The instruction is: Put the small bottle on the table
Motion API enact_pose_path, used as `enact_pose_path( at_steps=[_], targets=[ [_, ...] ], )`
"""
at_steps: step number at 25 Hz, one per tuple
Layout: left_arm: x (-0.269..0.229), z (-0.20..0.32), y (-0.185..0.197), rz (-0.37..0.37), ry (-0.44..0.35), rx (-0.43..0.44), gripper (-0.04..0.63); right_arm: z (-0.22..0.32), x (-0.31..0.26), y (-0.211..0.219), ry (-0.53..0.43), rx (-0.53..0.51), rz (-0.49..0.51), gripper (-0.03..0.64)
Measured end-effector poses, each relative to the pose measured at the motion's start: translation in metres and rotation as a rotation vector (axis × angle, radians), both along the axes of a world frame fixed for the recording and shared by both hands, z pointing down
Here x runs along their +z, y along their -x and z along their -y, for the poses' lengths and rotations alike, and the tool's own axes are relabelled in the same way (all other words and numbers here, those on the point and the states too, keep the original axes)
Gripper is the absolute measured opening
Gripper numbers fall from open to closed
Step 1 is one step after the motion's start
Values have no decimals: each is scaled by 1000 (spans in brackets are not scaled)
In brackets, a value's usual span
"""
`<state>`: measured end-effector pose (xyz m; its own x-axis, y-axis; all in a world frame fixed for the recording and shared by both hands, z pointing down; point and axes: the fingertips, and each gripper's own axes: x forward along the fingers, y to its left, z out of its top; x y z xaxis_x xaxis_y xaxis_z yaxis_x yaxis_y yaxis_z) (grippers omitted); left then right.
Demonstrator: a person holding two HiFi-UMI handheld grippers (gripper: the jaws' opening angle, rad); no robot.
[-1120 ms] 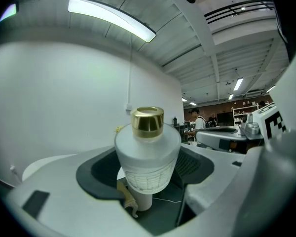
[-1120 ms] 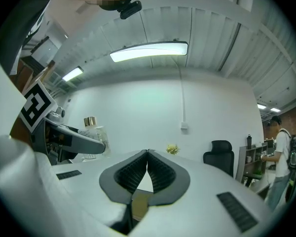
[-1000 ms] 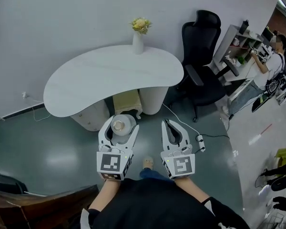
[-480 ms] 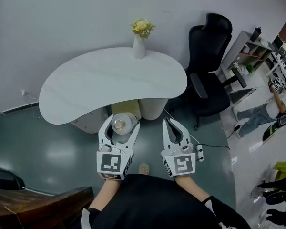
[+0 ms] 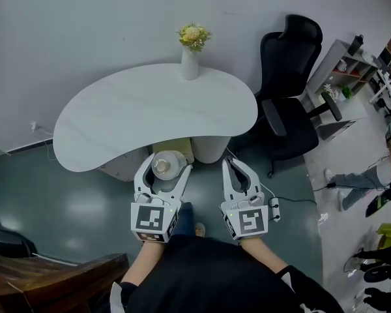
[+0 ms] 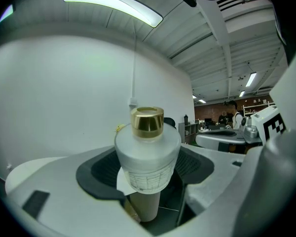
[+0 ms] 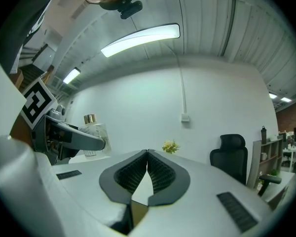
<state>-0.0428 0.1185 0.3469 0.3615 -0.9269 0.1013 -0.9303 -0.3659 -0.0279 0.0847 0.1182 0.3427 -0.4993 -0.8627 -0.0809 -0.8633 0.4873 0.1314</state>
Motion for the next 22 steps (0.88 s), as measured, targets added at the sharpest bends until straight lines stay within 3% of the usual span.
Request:
enact_pose_path(
  at_steps=[10, 19, 22],
  targets=[
    [11, 49, -4, 12, 18, 30, 333, 41, 4, -3, -9, 13, -12, 23],
    [20, 152, 0, 44, 3, 109, 333, 148, 2, 8, 0, 60, -20, 23],
    [22, 186, 1, 44, 6, 120, 333, 178, 12, 12, 53, 54, -59, 23]
  ],
)
